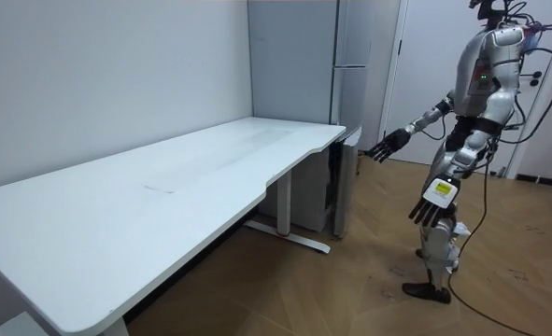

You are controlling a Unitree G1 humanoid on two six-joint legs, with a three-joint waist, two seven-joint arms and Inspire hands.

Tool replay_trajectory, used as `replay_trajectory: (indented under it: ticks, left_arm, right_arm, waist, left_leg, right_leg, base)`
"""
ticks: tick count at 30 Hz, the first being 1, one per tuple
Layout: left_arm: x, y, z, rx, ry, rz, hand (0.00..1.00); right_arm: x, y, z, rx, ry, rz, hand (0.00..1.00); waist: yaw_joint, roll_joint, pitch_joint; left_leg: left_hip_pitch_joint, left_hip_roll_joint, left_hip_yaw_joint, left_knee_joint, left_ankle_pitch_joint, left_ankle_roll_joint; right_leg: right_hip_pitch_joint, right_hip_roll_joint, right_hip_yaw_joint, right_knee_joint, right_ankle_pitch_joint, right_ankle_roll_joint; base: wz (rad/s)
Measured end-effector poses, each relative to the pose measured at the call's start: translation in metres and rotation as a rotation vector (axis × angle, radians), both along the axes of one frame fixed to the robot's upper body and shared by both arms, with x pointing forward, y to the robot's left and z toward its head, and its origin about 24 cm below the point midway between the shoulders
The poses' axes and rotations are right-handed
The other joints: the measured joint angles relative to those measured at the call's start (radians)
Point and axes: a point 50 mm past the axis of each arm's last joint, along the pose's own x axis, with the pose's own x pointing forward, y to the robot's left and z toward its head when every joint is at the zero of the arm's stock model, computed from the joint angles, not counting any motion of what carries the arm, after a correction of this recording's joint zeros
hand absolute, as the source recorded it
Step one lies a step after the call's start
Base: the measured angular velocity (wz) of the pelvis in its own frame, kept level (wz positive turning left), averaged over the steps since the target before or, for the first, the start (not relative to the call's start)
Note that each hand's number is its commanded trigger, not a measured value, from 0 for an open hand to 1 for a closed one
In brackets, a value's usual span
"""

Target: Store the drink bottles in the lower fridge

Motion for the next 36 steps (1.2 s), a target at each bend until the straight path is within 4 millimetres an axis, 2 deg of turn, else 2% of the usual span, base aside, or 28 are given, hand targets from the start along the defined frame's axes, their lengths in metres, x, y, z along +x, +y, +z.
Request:
replay_trajectory:
  ticks: [2, 5, 7, 9, 10, 12, 16, 22, 29, 36]
  left_arm:
    - [-0.002, 0.0, 0.0, -0.001, 0.005, 0.003, 0.0]
    - [-0.01, 0.003, -0.001, 0.007, 0.02, 0.012, 0.0]
    - [-0.018, 0.008, 0.0, 0.017, 0.038, 0.039, 0.0]
    - [-0.019, 0.01, 0.0, 0.015, 0.037, 0.051, 0.0]
    - [-0.019, 0.01, 0.0, 0.006, 0.038, 0.06, 0.0]
    - [-0.02, 0.01, 0.0, 0.003, 0.034, 0.074, 0.0]
    - [-0.015, 0.006, 0.0, 0.0, -0.007, 0.095, 0.0]
    - [-0.019, 0.007, 0.0, 0.016, -0.02, 0.12, 0.0]
    - [-0.026, 0.009, -0.001, 0.02, 0.002, 0.137, 0.0]
    - [-0.037, 0.008, -0.003, 0.021, 0.052, 0.149, 0.0]
  right_arm:
    - [-0.002, 0.005, -0.003, -0.001, 0.015, 0.055, 0.0]
    - [-0.014, -0.006, -0.015, -0.037, 0.096, 0.05, 0.0]
    - [-0.03, -0.024, -0.029, -0.072, 0.183, 0.01, 0.0]
    - [-0.046, -0.041, -0.038, -0.096, 0.258, -0.05, 0.0]
    - [-0.055, -0.051, -0.043, -0.112, 0.298, -0.091, 0.0]
    - [-0.067, -0.065, -0.048, -0.13, 0.342, -0.15, 0.0]
    - [-0.096, -0.079, -0.056, -0.175, 0.427, -0.205, 0.0]
    - [-0.124, -0.086, -0.064, -0.238, 0.52, -0.198, 0.0]
    - [-0.136, -0.09, -0.066, -0.26, 0.565, -0.222, 0.0]
    - [-0.151, -0.09, -0.069, -0.198, 0.621, -0.356, 0.0]
  waist:
    - [-0.005, -0.004, 0.0011]
    - [-0.006, -0.02, 0.0015]
    - [-0.008, -0.032, 0.0031]
    - [-0.016, -0.036, 0.0001]
    - [-0.029, -0.032, 0.0024]
    - [-0.038, -0.031, 0.0018]
    - [-0.037, -0.028, -0.0061]
    - [-0.034, -0.033, -0.0113]
    - [-0.037, -0.035, -0.0078]
    - [-0.042, -0.038, -0.0038]
  left_leg:
    - [0.004, -0.011, -0.025, -0.003, 0.002, 0.002]
    - [0.01, -0.019, -0.04, -0.008, 0.002, 0.003]
    - [0.011, -0.02, -0.046, -0.009, 0.002, 0.003]
    - [0.013, -0.023, -0.059, -0.009, 0.002, 0.003]
    - [0.013, -0.027, -0.071, -0.007, 0.002, 0.003]
    - [0.015, -0.029, -0.075, -0.007, 0.002, 0.004]
    - [0.015, -0.03, -0.069, -0.008, 0.003, 0.004]
    - [0.033, -0.03, -0.05, -0.015, 0.005, 0.006]
    - [0.043, -0.03, -0.046, -0.019, 0.005, 0.006]
    - [0.065, -0.034, -0.046, -0.032, 0.005, 0.006]
  right_leg:
    - [0.016, -0.005, -0.017, -0.004, -0.002, 0.003]
    - [0.031, -0.01, -0.037, -0.009, -0.003, 0.005]
    - [0.042, -0.01, -0.042, -0.017, -0.003, 0.005]
    - [0.052, -0.011, -0.055, -0.019, -0.003, 0.006]
    - [0.061, -0.013, -0.065, -0.019, -0.004, 0.007]
    - [0.059, -0.014, -0.064, -0.021, -0.007, 0.011]
    - [0.062, -0.014, -0.059, -0.034, -0.007, 0.011]
    - [0.069, -0.016, -0.036, -0.036, -0.008, 0.012]
    - [0.075, -0.017, -0.034, -0.039, -0.008, 0.013]
    - [0.098, -0.018, -0.039, -0.051, -0.009, 0.015]
  base:
    - [0.34]
    - [0.18]
    - [0.09]
    - [0.21]
    - [0.26]
    - [0.08]
    - [-0.05]
    - [-0.07]
    - [-0.02]
    - [0.0]
